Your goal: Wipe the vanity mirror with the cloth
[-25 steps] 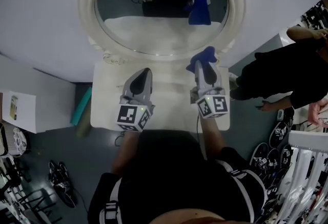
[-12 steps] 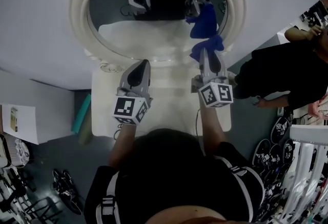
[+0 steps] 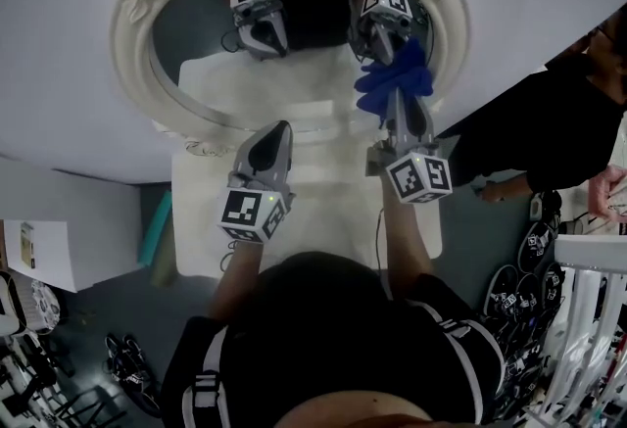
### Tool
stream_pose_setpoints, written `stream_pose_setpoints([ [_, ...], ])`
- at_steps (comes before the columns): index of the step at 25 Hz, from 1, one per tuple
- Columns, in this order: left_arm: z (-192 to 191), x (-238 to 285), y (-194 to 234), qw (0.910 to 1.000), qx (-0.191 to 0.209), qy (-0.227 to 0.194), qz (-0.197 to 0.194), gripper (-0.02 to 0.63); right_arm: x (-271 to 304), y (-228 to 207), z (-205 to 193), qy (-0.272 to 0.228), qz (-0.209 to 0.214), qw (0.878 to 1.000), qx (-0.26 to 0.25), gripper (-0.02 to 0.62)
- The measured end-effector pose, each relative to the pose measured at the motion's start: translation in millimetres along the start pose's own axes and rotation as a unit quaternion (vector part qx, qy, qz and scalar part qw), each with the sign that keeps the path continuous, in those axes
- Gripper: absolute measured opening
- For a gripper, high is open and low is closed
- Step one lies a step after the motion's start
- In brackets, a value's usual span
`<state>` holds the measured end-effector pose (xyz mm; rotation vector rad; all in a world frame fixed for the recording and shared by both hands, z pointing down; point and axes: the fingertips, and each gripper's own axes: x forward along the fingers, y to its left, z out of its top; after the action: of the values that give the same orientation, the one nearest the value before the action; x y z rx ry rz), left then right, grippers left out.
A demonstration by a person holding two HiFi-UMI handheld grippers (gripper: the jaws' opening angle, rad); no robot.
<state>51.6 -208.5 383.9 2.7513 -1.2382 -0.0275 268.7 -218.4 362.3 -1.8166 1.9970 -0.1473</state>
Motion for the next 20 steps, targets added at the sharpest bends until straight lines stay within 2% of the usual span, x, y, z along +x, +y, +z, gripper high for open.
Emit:
stream_pose_setpoints([
  [5, -6, 8, 8, 1.0, -0.007, 0.004, 0.001, 0.006, 7, 3, 3, -0.012, 0.006, 1.0, 0.018, 0.069],
  [20, -10, 14, 17, 0.9998, -0.018, 0.0, -0.007, 0.006, 24, 11, 19, -0.018, 0.025, 0.999, 0.013, 0.069],
])
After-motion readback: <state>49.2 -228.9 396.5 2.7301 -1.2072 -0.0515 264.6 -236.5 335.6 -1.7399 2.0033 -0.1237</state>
